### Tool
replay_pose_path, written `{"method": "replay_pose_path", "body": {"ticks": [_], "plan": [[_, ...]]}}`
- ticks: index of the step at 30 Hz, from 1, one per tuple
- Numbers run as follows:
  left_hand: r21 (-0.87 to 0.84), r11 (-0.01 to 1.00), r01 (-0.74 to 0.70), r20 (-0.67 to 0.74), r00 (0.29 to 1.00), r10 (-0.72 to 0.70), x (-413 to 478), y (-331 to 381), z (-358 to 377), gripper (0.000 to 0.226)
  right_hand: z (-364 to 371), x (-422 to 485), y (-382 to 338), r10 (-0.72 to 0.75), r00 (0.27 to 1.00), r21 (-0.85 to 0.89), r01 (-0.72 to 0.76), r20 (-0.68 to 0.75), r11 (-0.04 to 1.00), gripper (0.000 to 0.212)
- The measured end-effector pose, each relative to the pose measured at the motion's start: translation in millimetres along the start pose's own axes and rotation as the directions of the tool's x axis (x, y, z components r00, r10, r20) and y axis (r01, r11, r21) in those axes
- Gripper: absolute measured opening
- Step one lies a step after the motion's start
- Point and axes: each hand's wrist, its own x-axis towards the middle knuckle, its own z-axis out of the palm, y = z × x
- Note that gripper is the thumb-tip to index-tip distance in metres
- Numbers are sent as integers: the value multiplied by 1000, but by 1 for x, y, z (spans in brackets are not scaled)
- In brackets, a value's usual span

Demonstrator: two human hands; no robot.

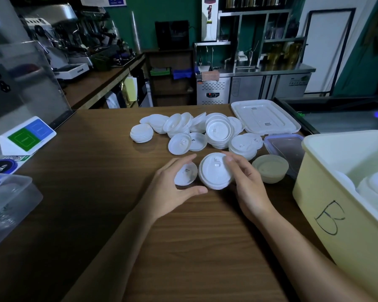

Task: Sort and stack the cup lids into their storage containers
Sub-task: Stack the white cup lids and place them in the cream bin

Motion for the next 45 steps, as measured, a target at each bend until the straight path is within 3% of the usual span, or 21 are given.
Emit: {"method": "replay_pose_path", "body": {"ticks": [2,5,9,10,12,14,17,20,22,25,27,34,41,45], "plan": [[132,991,5,-8,1000,-4,0,-13,-4,75,-2,1,-1,30,999,37,-29,-14,999,42],[193,980,48,1,999,-49,-1,-26,-3,55,-5,3,2,16,1000,1,-16,21,1000,38],[266,964,-1,-144,989,41,2,-24,-1,6,-7,3,5,-13,1000,-37,13,1,999,43],[240,971,19,-193,981,28,2,-21,-1,10,-7,3,5,-20,1000,-47,19,-3,999,41],[64,993,95,-270,960,-75,3,-14,1,6,-6,2,5,-31,1000,-82,30,-6,996,36],[-244,954,175,-259,936,-238,3,-1,1,16,-5,2,5,-44,999,-116,42,-14,992,37],[-679,714,171,-118,935,-336,5,16,0,32,-3,0,2,-88,996,-173,86,-3,981,38],[-790,579,199,4,948,-319,4,20,6,40,0,-4,-1,-117,993,-197,121,36,973,31],[-762,613,209,1,947,-322,2,21,15,39,2,-4,-1,-107,993,-201,115,50,973,25],[-594,786,170,-145,938,-313,1,21,24,26,3,-1,2,-83,995,-184,91,49,979,23],[-521,835,175,-163,940,-299,0,17,27,14,2,-1,2,-79,996,-184,87,49,979,23],[-447,865,229,-143,936,-322,-4,22,35,36,2,-2,2,-70,996,-147,78,59,986,34],[-357,925,130,-214,953,-216,-5,29,29,27,4,-7,-3,-69,990,-166,90,126,982,35],[-295,952,81,-286,943,-169,-5,27,29,38,4,-9,-5,-93,983,-188,122,158,975,38]]}}
